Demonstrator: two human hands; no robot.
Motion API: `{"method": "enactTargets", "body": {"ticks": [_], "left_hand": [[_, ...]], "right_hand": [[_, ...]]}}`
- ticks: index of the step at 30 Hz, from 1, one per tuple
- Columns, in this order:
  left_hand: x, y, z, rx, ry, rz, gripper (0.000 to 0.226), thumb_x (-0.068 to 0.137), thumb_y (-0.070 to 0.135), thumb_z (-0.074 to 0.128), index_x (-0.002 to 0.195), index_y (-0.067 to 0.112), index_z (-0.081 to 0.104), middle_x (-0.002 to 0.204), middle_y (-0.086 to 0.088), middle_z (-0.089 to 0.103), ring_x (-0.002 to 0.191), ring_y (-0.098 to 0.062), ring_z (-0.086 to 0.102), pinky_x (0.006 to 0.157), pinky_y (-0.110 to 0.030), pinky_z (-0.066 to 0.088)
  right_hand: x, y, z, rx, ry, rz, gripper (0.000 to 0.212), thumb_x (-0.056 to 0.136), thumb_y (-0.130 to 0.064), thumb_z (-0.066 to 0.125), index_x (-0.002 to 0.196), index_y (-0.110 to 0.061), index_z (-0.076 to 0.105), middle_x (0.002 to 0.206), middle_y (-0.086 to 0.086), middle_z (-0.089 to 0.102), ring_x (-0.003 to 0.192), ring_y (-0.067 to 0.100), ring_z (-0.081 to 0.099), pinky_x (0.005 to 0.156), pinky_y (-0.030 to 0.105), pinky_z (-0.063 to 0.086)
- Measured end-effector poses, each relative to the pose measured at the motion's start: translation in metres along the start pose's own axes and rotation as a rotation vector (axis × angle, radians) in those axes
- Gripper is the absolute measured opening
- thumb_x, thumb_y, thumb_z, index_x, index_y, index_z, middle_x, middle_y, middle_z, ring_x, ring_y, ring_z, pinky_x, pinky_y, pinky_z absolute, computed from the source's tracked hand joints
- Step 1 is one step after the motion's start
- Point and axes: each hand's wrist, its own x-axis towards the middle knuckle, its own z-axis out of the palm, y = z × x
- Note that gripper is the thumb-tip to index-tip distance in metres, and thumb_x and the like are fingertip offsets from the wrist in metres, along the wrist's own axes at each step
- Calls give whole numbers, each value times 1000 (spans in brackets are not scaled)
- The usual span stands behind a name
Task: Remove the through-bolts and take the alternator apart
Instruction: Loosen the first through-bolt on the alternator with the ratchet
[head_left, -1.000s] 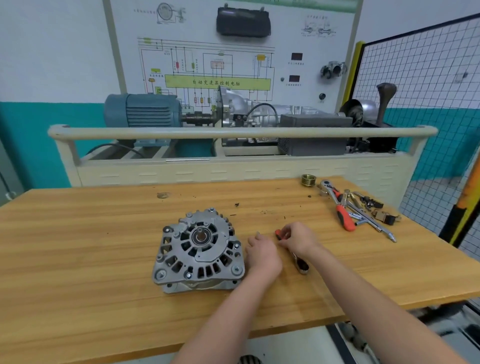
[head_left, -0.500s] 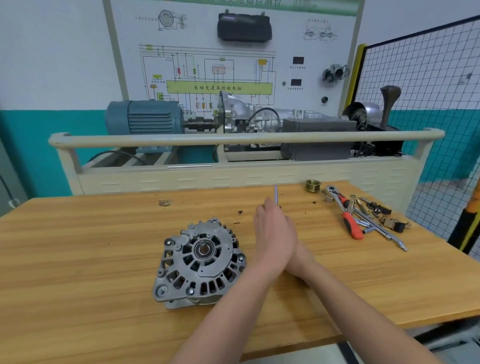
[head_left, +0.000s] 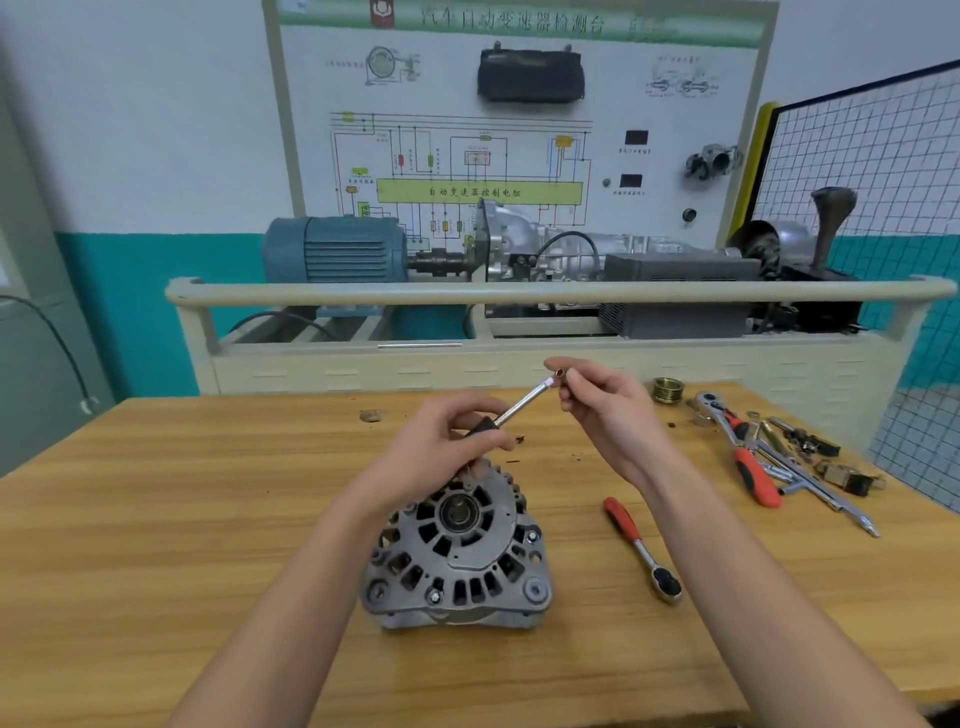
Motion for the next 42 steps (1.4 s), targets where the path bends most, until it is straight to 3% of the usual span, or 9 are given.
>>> {"method": "enactTargets", "body": {"ticks": [3,6,10,15,20,24,27,33,42], "left_hand": [[-4,-4,-11,39,4,5,23,92,15,60,114,23,63,82,-1,74,57,-10,54,58,-29,46],[-5,-9,-16,85,22,22,26,92,14,60,117,20,63,77,-1,71,54,-7,50,53,-24,42],[-7,-12,-21,92,13,29,27,92,13,61,117,23,64,77,-2,71,49,-7,46,47,-21,39],[-9,-15,-26,144,-2,31,29,91,16,62,112,37,64,77,0,70,54,-11,44,47,-22,37],[-8,-14,-29,349,10,48,34,89,19,64,121,30,64,83,24,61,67,13,53,68,-20,45],[-8,-16,-32,434,29,51,34,90,19,63,124,27,63,77,30,52,62,19,48,60,-15,39],[-7,-17,-34,425,33,48,33,91,19,63,123,27,63,77,24,57,61,13,50,60,-19,41],[-7,-22,-35,405,59,29,33,91,18,63,123,26,63,81,17,61,61,8,51,63,-20,42],[-8,-21,-31,363,69,29,33,90,19,64,122,28,64,79,20,59,61,10,51,66,-23,42]], "right_hand": [[2,6,2,74,-28,17,21,88,1,55,101,-5,69,79,5,68,67,7,57,64,17,49],[4,11,7,104,-78,9,20,80,-9,59,96,-5,70,74,7,68,62,10,56,57,17,47],[4,16,11,38,-138,-23,19,82,-12,57,84,-12,76,68,5,65,58,8,53,53,17,42],[5,17,14,-53,-136,-23,18,93,-8,50,92,-1,67,62,1,57,55,9,44,52,17,37],[4,16,17,-197,-117,-27,24,98,-7,45,89,-6,68,58,-3,52,53,7,40,51,18,33],[2,11,14,-335,-207,50,17,93,-3,53,94,-8,70,67,-2,64,60,8,51,57,19,44],[0,12,16,-422,-267,95,21,91,3,55,95,-10,71,74,2,68,66,8,58,62,19,49],[3,12,25,-42,5,94,17,102,-11,38,97,-3,52,81,15,73,71,21,70,66,24,57],[0,13,38,101,-67,122,21,103,-16,38,90,-7,51,101,18,72,90,22,71,73,25,56]]}}
